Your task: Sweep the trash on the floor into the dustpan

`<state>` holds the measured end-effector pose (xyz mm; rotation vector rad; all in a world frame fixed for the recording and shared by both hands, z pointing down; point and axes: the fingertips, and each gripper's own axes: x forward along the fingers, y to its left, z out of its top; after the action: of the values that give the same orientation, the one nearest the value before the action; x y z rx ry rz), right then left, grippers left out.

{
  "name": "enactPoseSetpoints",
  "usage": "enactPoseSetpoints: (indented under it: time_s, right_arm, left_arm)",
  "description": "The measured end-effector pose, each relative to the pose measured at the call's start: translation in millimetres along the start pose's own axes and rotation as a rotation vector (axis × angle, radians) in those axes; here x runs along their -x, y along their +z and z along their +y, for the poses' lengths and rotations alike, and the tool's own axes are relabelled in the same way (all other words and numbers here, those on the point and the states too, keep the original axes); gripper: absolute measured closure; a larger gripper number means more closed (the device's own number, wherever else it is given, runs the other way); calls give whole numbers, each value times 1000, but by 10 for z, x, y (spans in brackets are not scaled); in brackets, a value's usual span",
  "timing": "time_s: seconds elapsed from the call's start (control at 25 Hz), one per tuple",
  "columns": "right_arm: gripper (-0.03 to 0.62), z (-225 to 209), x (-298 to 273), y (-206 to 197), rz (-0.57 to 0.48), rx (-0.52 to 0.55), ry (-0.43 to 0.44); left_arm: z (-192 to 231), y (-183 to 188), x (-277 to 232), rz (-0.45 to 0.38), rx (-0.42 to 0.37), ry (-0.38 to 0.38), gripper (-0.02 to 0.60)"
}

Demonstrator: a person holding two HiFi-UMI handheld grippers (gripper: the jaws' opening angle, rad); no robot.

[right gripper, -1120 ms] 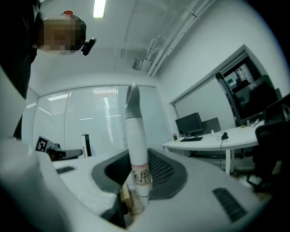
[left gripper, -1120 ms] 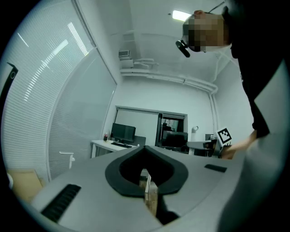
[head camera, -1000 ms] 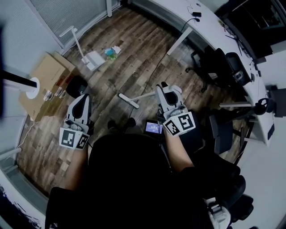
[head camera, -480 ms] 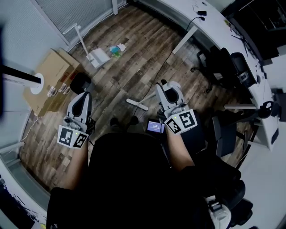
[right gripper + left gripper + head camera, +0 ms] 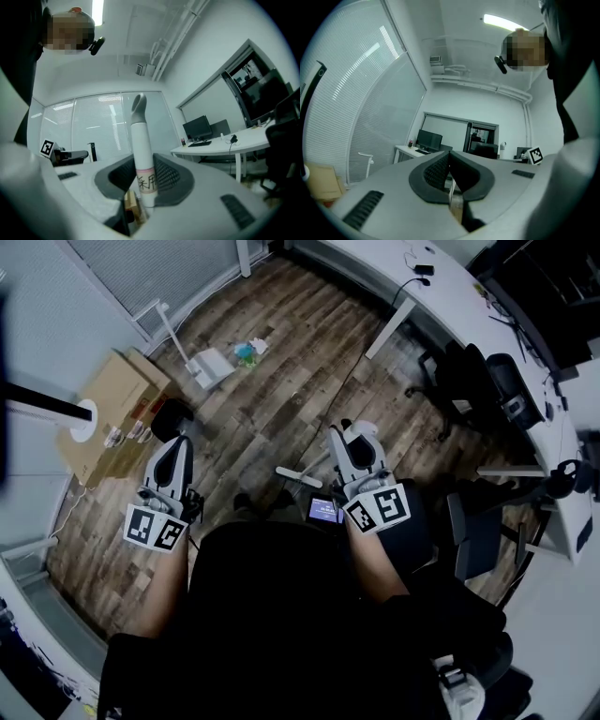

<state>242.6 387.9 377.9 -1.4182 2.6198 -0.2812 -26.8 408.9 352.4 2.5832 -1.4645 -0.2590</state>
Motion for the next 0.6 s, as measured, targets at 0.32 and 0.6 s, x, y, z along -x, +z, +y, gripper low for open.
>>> enactPoseSetpoints:
  time_s: [0.32,0.6]
  right_arm:
    - [491,-248,37,-44,-5,-17,-26]
    - [491,-410,-77,-17,-11,-20,-55]
  left_arm:
    - [-146,-87,-84,52,-38,-20,588]
    - [-18,-191,-157,74,-5,-5,587]
